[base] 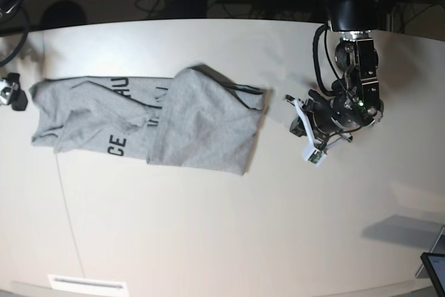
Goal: Fold the T-shirt properly
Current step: 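Open both grippers and lift them off the grey shirt, then grasp the shirt's folded end with the right gripper and the other end with the left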
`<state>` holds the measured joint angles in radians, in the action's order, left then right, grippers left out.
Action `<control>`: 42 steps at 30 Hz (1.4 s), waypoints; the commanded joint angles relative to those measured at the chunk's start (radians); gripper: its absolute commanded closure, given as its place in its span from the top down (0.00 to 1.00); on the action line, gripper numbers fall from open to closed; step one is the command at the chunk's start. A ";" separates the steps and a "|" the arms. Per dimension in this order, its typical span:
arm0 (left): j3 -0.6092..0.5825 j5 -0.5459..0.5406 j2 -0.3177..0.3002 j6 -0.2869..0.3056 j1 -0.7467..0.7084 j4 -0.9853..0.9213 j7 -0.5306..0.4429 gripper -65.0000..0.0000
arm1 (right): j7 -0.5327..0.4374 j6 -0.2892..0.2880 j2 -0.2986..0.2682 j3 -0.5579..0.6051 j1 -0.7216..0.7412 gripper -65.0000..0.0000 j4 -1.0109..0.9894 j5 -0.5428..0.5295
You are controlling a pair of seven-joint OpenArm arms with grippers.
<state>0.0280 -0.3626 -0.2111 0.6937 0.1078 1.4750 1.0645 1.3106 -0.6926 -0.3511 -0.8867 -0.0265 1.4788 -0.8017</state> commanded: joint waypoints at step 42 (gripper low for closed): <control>-0.010 0.010 0.000 0.004 -0.001 0.003 -0.036 0.00 | -0.010 -0.006 -0.007 0.196 0.133 0.77 -0.461 -0.109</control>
<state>0.0189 -0.3630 -0.2047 0.6937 0.0967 1.4696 1.0161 1.2343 -0.7113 -0.3550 -0.7002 0.1127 1.0210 -0.9901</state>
